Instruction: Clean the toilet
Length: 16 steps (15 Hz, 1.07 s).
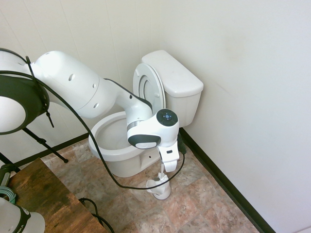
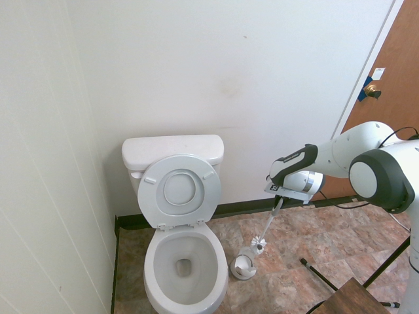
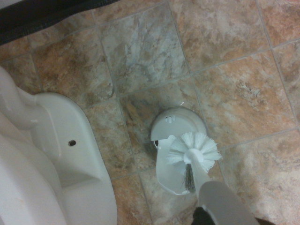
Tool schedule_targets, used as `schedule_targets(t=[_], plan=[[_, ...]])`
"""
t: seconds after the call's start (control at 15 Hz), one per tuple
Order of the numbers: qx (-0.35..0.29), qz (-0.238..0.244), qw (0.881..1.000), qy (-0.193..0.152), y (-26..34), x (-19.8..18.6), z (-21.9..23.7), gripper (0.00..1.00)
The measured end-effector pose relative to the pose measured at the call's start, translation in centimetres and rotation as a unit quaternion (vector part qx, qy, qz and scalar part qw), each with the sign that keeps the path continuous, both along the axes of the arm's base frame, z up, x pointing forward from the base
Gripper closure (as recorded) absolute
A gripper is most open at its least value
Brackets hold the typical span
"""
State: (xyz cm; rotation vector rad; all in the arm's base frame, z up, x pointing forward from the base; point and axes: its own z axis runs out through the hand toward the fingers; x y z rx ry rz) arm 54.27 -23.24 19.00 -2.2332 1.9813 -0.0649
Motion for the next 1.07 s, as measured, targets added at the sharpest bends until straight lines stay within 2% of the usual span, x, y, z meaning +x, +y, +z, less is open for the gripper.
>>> schedule_targets(t=[0.47,1.07], plan=[[0.005,0.016,1.0,0.014,2.0,0.7,-3.3,1.0],[0.02,0.008,0.999,0.044,1.7,5.8,-10.1,1.0]])
